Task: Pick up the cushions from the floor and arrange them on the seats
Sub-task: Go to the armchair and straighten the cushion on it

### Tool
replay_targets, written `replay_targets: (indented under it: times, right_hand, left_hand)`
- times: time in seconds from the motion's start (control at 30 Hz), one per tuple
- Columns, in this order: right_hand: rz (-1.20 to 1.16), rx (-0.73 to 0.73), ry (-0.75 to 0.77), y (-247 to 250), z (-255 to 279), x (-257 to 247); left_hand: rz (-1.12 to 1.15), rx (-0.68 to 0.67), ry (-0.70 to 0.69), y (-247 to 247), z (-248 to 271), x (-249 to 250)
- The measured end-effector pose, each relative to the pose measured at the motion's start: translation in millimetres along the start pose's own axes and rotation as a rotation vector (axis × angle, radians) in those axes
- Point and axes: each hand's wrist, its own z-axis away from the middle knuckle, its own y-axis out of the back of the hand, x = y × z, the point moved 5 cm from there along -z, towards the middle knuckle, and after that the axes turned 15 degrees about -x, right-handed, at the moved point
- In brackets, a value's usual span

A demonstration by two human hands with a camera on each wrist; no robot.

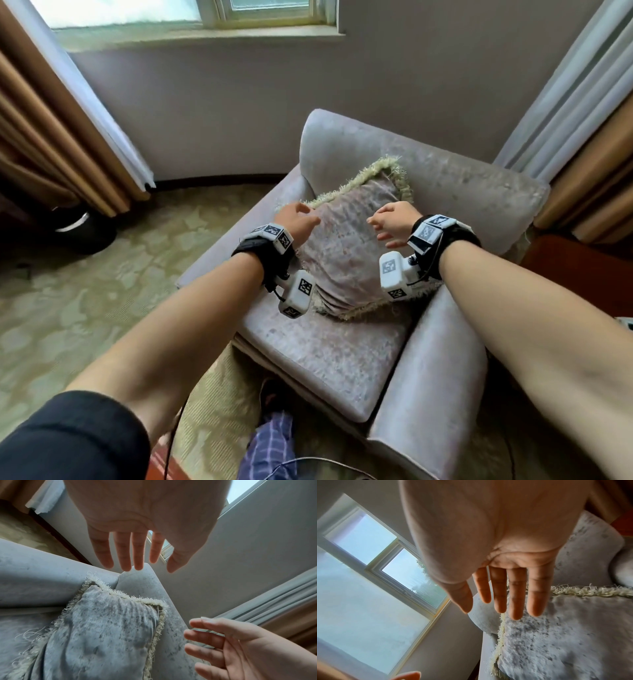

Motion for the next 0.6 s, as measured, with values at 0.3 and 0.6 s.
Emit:
replay_targets:
  times: [0.3, 0.6]
  right_hand:
    - [-0.211, 0.185, -0.079, 30, -128, -39]
    - [-0.197, 0.336, -0.207, 57, -175, -29]
  left_hand:
    - [-0.145, -0.215, -0.061, 59, -168, 26]
    - [-0.182, -0.37, -0.114, 50, -271, 30]
